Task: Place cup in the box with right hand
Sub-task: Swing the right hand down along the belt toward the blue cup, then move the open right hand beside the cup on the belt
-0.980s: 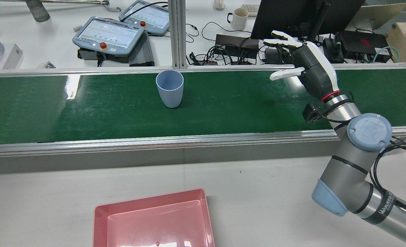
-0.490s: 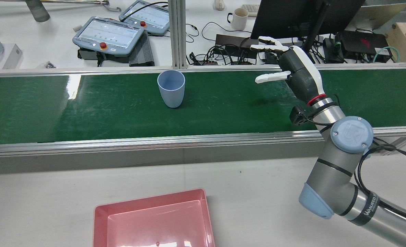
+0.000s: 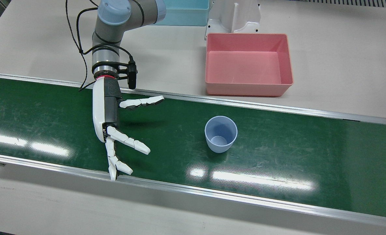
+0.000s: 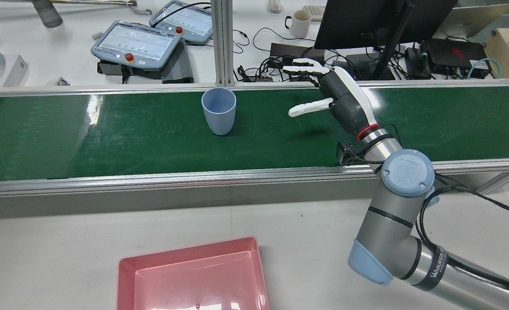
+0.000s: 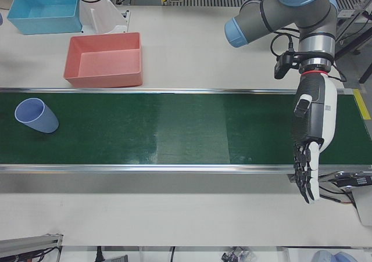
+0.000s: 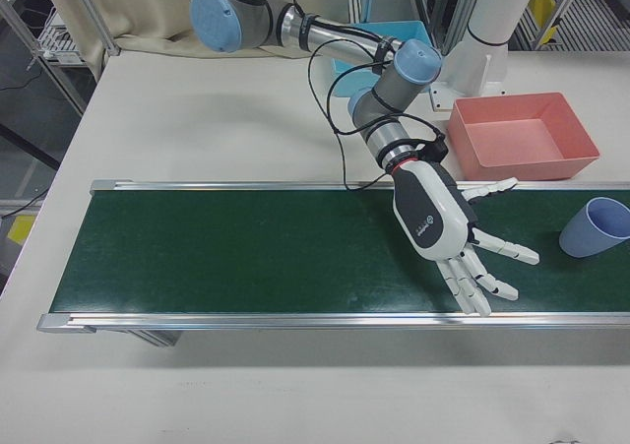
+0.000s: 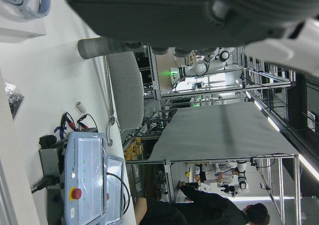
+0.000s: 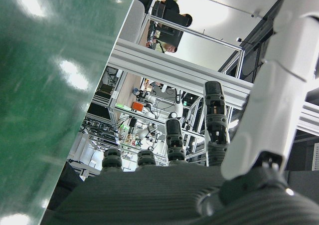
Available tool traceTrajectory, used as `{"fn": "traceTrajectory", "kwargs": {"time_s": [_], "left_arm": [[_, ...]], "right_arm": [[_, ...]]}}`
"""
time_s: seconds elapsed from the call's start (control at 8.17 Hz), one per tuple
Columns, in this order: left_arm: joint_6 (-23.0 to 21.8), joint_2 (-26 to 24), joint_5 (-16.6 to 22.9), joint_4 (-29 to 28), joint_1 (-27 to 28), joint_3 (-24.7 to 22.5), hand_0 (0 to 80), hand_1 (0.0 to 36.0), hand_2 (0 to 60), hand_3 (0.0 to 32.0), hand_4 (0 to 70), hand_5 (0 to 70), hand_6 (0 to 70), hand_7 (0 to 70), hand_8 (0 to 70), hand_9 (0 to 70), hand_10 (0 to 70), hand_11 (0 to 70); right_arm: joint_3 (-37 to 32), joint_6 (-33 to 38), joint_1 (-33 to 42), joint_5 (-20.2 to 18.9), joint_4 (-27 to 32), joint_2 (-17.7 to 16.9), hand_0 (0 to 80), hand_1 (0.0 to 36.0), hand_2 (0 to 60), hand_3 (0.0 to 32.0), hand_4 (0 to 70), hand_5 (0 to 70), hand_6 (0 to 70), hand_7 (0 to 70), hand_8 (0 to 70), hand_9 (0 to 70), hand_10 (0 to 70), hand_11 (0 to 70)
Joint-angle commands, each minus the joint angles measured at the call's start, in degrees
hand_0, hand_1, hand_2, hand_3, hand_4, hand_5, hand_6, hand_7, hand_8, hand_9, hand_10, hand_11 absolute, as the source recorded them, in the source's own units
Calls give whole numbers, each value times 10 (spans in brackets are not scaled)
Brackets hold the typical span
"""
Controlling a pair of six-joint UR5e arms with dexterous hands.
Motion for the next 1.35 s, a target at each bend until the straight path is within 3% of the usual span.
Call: {"fn": "traceTrajectory", "kwargs": {"time_s": [0.0, 0.37, 0.73, 0.86, 1.1, 1.22], "left_arm": [[0, 0, 0, 0, 0, 0, 0, 0, 0, 0, 0, 0, 0, 0, 0, 0, 0, 0], [0, 0, 0, 0, 0, 0, 0, 0, 0, 0, 0, 0, 0, 0, 0, 0, 0, 0], [0, 0, -1, 0, 0, 0, 0, 0, 0, 0, 0, 0, 0, 0, 0, 0, 0, 0], [0, 0, 0, 0, 0, 0, 0, 0, 0, 0, 0, 0, 0, 0, 0, 0, 0, 0], [0, 0, 0, 0, 0, 0, 0, 0, 0, 0, 0, 0, 0, 0, 0, 0, 0, 0], [0, 0, 0, 0, 0, 0, 0, 0, 0, 0, 0, 0, 0, 0, 0, 0, 0, 0]], "right_arm": [[6, 2, -8, 4, -10, 7, 528, 131, 2, 134, 222, 52, 44, 261, 22, 79, 33, 65], [4, 20, -12, 19, -8, 13, 528, 141, 29, 118, 232, 53, 51, 286, 24, 85, 40, 74], [-1, 20, -23, 33, -9, 14, 539, 164, 78, 112, 274, 55, 66, 376, 28, 107, 47, 86], [-1, 18, -28, 33, -10, 16, 537, 160, 74, 112, 268, 55, 65, 365, 27, 103, 50, 89], [-2, 14, -33, 33, -11, 17, 532, 140, 26, 64, 263, 55, 63, 321, 32, 99, 51, 91], [-2, 8, -33, 32, -14, 17, 529, 133, 18, 10, 285, 54, 68, 318, 36, 100, 54, 94]]}}
